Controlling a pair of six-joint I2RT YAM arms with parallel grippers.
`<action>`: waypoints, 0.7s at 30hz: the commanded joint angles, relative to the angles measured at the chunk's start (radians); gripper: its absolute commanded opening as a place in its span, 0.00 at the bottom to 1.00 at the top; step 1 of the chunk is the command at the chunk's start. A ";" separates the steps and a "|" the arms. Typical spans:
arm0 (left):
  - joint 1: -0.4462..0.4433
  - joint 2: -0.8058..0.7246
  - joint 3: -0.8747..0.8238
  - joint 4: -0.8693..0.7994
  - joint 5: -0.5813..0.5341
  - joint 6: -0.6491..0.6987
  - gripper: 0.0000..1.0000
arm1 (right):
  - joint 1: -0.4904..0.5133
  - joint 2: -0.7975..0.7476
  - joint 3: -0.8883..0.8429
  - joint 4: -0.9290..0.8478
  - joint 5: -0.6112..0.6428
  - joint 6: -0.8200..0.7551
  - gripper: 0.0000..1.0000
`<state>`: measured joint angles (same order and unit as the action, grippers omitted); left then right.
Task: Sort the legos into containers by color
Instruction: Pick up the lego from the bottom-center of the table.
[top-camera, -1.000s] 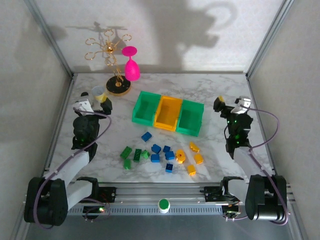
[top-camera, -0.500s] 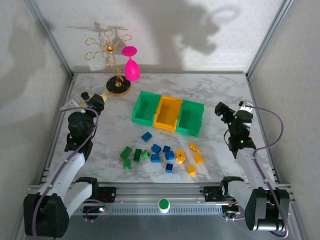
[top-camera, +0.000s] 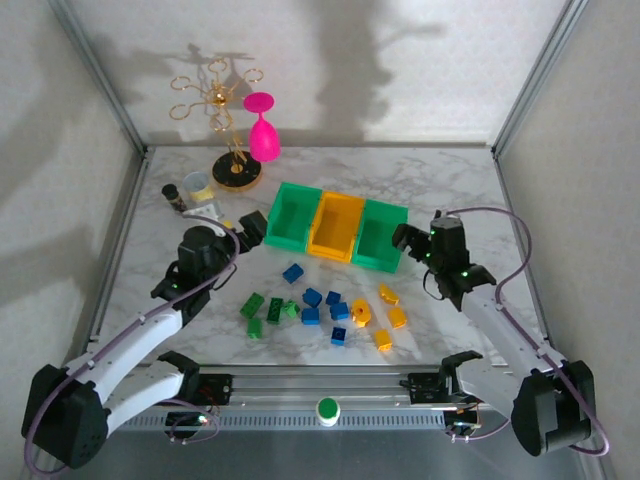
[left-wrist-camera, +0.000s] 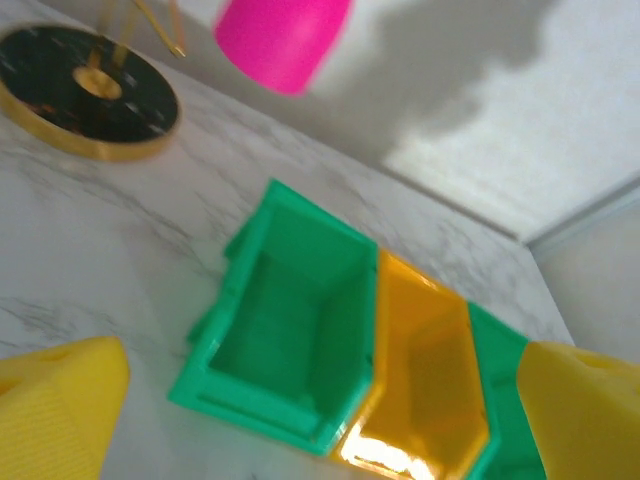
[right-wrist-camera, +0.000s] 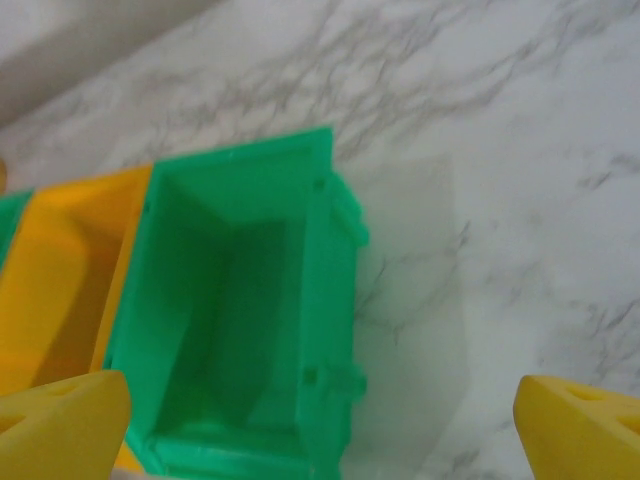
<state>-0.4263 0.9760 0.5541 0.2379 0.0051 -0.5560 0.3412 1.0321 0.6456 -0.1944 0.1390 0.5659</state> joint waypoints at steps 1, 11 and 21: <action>-0.072 0.013 0.033 -0.051 0.030 0.021 0.99 | 0.086 0.019 0.049 -0.148 0.077 0.063 0.99; -0.205 -0.003 0.046 -0.162 0.091 0.027 0.99 | 0.400 0.083 0.111 -0.387 0.153 0.177 0.93; -0.236 -0.072 0.028 -0.241 0.129 0.018 0.99 | 0.600 0.189 0.115 -0.450 0.122 0.253 0.80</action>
<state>-0.6540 0.9241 0.5686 0.0380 0.1165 -0.5426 0.9192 1.1889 0.7509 -0.6041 0.2584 0.7837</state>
